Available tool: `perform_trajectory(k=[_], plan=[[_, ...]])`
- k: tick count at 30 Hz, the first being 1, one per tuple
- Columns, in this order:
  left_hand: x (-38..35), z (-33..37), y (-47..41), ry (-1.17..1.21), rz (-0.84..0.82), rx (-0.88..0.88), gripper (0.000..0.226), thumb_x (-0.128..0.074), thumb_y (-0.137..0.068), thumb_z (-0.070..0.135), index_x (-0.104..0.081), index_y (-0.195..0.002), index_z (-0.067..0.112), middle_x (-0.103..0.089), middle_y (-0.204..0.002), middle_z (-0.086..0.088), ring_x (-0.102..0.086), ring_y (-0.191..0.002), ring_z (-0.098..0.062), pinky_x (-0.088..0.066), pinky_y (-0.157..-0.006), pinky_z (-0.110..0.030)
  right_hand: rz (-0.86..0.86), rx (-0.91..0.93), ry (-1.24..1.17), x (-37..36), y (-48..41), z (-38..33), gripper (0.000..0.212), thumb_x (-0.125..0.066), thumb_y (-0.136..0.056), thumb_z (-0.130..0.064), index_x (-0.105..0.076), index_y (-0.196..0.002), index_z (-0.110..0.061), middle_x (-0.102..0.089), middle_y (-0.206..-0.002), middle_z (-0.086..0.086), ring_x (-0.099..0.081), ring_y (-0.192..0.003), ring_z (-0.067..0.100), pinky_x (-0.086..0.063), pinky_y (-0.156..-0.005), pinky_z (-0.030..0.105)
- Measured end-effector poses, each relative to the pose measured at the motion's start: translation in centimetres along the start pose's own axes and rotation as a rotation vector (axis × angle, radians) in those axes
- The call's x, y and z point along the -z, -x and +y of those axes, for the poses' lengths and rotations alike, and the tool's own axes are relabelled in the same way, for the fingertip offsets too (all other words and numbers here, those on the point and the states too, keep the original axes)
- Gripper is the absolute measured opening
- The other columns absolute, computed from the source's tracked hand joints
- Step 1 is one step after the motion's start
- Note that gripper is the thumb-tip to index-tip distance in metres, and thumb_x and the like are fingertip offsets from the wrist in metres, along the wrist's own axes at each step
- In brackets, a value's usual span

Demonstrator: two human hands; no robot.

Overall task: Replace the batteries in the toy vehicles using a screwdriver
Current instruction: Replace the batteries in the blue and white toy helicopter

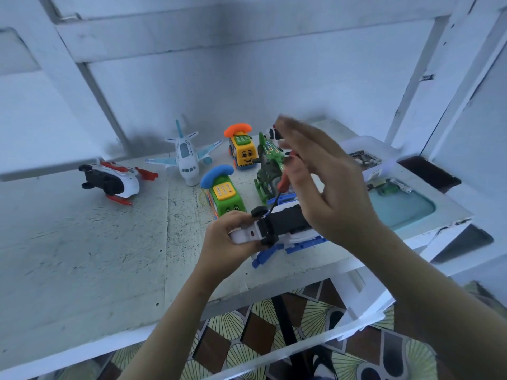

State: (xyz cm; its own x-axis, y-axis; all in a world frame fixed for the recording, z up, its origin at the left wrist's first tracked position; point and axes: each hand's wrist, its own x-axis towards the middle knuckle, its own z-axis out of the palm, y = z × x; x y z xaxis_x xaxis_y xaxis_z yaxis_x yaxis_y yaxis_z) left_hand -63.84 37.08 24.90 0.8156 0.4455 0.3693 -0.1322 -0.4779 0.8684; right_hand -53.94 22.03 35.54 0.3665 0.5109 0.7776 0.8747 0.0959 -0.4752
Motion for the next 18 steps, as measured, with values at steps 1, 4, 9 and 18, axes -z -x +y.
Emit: perform_trajectory(k=[1, 4, 9, 18], plan=[[0.0, 0.0, 0.0, -0.005, -0.001, 0.008, 0.038, -0.085, -0.053, 0.037, -0.069, -0.087, 0.04, -0.068, -0.086, 0.012, -0.06, -0.076, -0.006, -0.049, -0.066, -0.025, -0.021, -0.036, -0.031, 0.1, 0.0, 0.0, 0.041, -0.04, -0.098, -0.012, -0.049, -0.137, -0.002, -0.043, -0.145, 0.009, -0.058, -0.118, 0.021, -0.049, -0.097, 0.031], [0.0, -0.1, 0.0, -0.02, -0.003, 0.029, 0.037, -0.085, -0.056, 0.027, -0.069, -0.087, 0.038, -0.068, -0.087, 0.012, -0.06, -0.077, -0.007, -0.049, -0.067, -0.027, -0.097, -0.15, -0.251, 0.4, -0.5, -0.4, 0.046, -0.044, -0.093, 0.002, -0.046, -0.137, -0.011, -0.049, -0.141, 0.003, -0.063, -0.106, 0.025, -0.054, -0.09, 0.034], [-0.1, 0.1, 0.0, -0.014, -0.002, 0.001, 0.037, -0.085, -0.054, 0.04, -0.069, -0.088, 0.037, -0.067, -0.085, 0.008, -0.061, -0.078, -0.011, -0.048, -0.065, -0.024, -0.023, -0.154, -0.209, 0.5, -0.7, -0.4, 0.051, -0.068, -0.085, -0.01, -0.052, -0.134, -0.011, -0.063, -0.087, 0.013, -0.063, -0.067, 0.025, -0.056, -0.073, 0.026], [-0.3, 0.5, -0.1, -0.014, -0.007, -0.02, 0.034, -0.079, -0.055, 0.048, -0.068, -0.087, 0.042, -0.066, -0.085, 0.008, -0.06, -0.077, -0.01, -0.048, -0.064, -0.022, -0.108, -0.232, -0.424, 0.5, -1.2, -0.7, 0.046, -0.046, -0.094, 0.004, -0.045, -0.137, -0.01, -0.067, -0.106, 0.02, -0.063, -0.085, 0.036, -0.051, -0.083, 0.017]])
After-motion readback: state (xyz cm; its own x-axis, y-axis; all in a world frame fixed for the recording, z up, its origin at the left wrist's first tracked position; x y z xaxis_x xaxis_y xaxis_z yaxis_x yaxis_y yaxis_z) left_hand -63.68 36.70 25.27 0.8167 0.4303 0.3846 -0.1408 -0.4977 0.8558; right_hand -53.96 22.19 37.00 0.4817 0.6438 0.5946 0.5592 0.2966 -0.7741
